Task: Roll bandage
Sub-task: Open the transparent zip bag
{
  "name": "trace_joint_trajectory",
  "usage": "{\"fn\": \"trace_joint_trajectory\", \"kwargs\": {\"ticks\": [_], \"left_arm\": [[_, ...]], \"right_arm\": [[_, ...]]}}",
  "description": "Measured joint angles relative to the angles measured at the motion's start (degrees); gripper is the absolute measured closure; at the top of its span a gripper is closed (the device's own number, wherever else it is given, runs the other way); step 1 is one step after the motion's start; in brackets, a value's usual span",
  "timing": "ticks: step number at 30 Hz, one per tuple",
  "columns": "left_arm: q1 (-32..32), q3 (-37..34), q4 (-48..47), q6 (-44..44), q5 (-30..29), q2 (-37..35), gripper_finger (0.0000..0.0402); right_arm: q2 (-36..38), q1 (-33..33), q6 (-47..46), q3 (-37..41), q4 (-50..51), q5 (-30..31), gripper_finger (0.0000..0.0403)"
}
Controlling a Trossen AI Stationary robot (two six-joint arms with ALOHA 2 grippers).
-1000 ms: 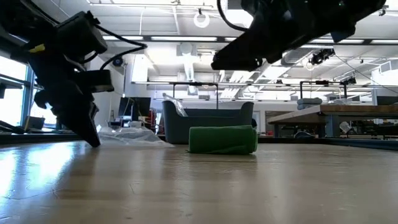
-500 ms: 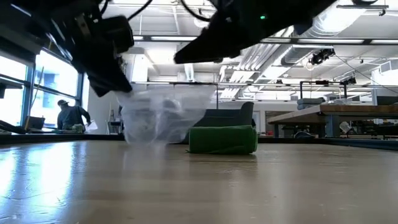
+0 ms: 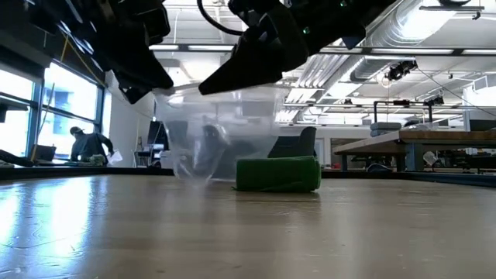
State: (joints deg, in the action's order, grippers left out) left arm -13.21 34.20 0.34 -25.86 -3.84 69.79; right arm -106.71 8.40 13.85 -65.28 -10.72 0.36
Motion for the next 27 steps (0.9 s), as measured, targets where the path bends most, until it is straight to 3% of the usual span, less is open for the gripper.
{"fn": "trace_joint_trajectory", "kwargs": {"ticks": [3, 10, 14, 19, 22, 27], "left_arm": [[0.02, 0.0, -0.09, 0.07, -3.81, -0.56, 0.0384], [-0.83, 0.0, -0.66, 6.12, -3.95, -4.81, 0.0304], [-3.84, 0.0, 0.15, 13.01, -7.4, -6.0, 0.0266], [-8.42, -0.04, 8.92, 23.04, -23.18, -4.07, 0.0266], [-9.25, 0.0, 16.68, 28.73, -26.6, -1.78, 0.0276], [-8.9, -0.04, 22.2, 30.46, -27.51, 1.67, 0.0288]], "right_arm": [[0.19, -0.53, -0.48, 0.0, 1.12, 0.21, 0.0389], [2.87, -0.48, -4.86, 2.41, 3.66, 4.54, 0.04], [7.89, -0.57, -7.18, 9.41, -3.65, 5.23, 0.0401], [12.73, -0.24, -9.36, 16.23, -13.86, 5.17, 0.0402], [13.52, 0.36, -9.03, 16.58, -14.9, 5.16, 0.0402], [13.54, 0.75, -7.81, 15.09, -14.81, 5.13, 0.0402]]}}
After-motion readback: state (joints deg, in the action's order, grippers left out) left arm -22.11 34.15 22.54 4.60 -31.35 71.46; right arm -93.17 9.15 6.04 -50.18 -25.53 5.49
